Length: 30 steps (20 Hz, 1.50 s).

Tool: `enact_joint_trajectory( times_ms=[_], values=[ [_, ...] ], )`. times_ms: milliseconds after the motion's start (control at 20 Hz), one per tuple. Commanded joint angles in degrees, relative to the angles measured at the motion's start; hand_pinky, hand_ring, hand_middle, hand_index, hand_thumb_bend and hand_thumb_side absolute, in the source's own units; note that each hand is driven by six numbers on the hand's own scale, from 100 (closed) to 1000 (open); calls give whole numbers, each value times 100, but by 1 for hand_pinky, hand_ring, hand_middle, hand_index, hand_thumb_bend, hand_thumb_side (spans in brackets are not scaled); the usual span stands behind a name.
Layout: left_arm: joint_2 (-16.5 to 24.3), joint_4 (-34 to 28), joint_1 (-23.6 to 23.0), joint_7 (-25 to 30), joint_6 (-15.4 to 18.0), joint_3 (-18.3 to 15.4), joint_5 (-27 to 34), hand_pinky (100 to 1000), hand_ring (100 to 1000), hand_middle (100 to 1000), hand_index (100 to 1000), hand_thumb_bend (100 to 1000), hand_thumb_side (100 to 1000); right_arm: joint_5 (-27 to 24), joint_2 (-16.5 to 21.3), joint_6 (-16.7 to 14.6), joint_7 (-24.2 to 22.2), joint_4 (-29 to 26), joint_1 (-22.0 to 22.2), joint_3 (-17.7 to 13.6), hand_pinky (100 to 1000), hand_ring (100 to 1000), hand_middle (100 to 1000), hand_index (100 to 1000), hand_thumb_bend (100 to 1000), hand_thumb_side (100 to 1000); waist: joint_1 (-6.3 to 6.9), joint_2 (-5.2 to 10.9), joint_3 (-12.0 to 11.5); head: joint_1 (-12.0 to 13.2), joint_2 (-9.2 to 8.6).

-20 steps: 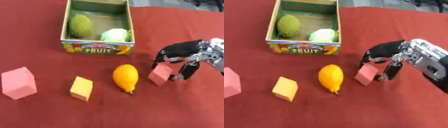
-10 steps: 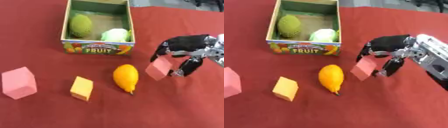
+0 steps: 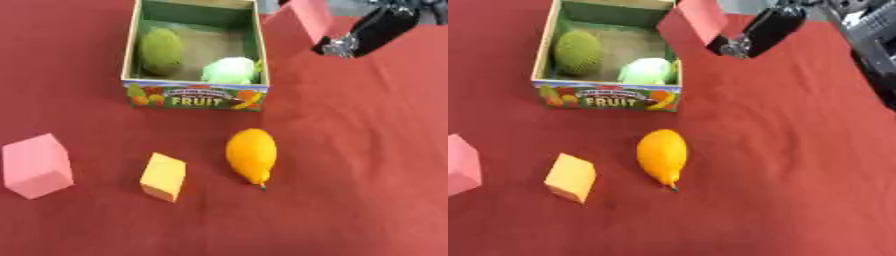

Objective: Pick up objects on the table and place them in the box.

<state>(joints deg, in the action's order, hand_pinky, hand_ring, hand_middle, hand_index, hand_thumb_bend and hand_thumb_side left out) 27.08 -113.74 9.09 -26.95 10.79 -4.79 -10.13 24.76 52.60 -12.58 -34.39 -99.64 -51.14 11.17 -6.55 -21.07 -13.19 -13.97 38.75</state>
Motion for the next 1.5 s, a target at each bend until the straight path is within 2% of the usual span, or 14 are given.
enact_joint_trajectory(
  times_ms=[50,300,600,800,1050,1150,1250,1300,1400,1500],
  values=[
    [125,-85,30,39,5,18,23,755,794,742,969,342,747,400,-339,98,69,597,-515,-2,809,712,559,650,100,100,-54,160,-29,-46,-16],
    [148,-85,112,100,28,73,66,755,794,743,969,341,747,1129,-1141,58,286,1820,-1207,154,812,720,575,665,100,100,-66,131,-172,-170,-50],
    [144,-85,218,169,45,125,117,756,795,743,969,339,747,1909,-1846,-67,647,2973,-1578,237,815,735,598,682,100,100,-117,58,-339,-318,-110],
    [134,-85,240,193,44,136,139,756,791,742,969,336,748,2292,-2054,-203,764,3378,-1619,274,823,768,653,741,142,100,-139,35,-387,-346,-117],
    [125,-85,252,203,40,139,160,756,790,743,969,333,748,2442,-2101,-372,719,3512,-1582,289,849,824,731,845,179,100,-142,42,-388,-343,-120],
    [123,-85,250,208,37,140,166,756,790,743,970,333,748,2467,-2094,-415,697,3503,-1581,280,872,856,769,889,201,164,-133,46,-381,-340,-122],
    [119,-85,248,216,34,143,168,757,791,743,970,331,748,2508,-2084,-444,690,3457,-1588,267,901,888,806,927,272,393,-125,48,-373,-342,-120],
    [118,-85,248,218,32,145,170,757,791,743,970,332,747,2538,-2078,-450,699,3425,-1597,258,912,897,815,937,297,469,-121,51,-369,-345,-118],
    [118,-85,246,224,30,148,172,757,792,743,971,331,747,2615,-2065,-439,730,3367,-1608,238,922,903,817,945,313,499,-116,56,-360,-344,-116],
    [117,-85,240,229,26,151,175,757,792,743,971,330,747,2673,-2058,-416,767,3327,-1607,227,929,907,821,948,329,490,-113,65,-352,-338,-110]
  ],
)
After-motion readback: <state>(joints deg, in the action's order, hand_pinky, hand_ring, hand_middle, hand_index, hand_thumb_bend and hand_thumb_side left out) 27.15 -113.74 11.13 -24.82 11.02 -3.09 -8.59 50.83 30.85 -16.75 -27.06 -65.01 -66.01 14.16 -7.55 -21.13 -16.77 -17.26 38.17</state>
